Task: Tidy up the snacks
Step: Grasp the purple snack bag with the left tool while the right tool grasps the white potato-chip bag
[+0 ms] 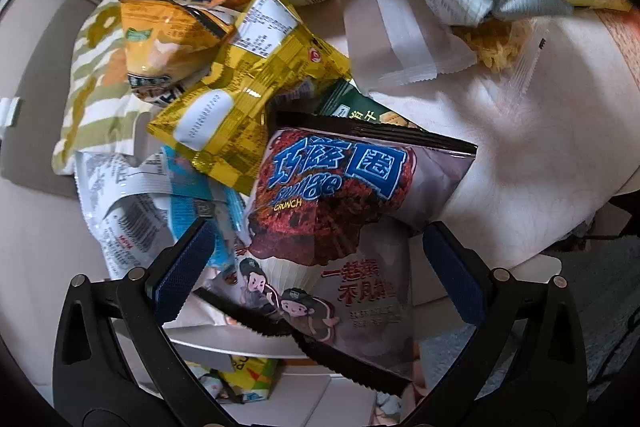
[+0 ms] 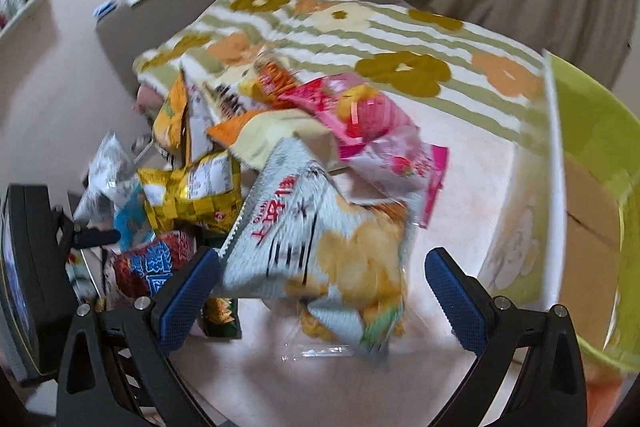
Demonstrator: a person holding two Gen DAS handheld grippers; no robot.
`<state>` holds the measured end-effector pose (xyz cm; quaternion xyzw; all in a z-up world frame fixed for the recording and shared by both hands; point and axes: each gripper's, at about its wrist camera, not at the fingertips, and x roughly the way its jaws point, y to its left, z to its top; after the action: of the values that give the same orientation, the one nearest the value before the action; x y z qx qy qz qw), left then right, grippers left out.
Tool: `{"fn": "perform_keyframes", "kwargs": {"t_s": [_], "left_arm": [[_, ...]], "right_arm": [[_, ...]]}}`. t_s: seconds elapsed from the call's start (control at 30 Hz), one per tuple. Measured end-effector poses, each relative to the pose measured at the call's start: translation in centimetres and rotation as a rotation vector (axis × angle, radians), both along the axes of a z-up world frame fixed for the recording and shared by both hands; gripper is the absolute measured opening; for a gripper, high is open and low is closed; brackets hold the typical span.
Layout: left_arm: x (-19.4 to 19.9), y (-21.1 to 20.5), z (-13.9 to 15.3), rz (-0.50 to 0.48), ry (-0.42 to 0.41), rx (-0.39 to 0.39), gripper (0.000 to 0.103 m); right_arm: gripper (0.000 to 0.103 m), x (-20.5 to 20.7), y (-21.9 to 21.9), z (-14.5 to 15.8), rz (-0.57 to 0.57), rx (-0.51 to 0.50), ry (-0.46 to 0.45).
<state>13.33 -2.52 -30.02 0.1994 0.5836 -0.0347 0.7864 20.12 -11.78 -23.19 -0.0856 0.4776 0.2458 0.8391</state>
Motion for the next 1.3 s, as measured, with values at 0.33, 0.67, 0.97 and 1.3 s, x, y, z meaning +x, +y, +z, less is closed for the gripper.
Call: {"fn": "perform_keyframes", "kwargs": {"t_s": [0.33, 0.67, 0.97, 1.3], "left_arm": [[0.4, -0.1, -1.3, 0.007, 0.036, -0.019, 0.091], [1.0, 1.4, -0.8, 0.016, 0.042, -0.069, 0.085], [0.5, 1.8, -0.8, -0.010, 0.043, -0.061, 0.083], [0.2, 2.1, 0.5, 0.005, 0.032, -0.128, 0.068]], "right_arm": [[0.102, 1.7, 0.4, -1.3, -0.039, 0.056, 0.036], [0.103, 0.8, 0.3, -2.1, -0.121, 0.072, -0.044], [0.095, -0.3, 1.3, -3.1, -0.080, 0.027, -0.160], [0.054, -0.6, 0.8, -1.5, -0.087, 0.049, -0.199]]}}
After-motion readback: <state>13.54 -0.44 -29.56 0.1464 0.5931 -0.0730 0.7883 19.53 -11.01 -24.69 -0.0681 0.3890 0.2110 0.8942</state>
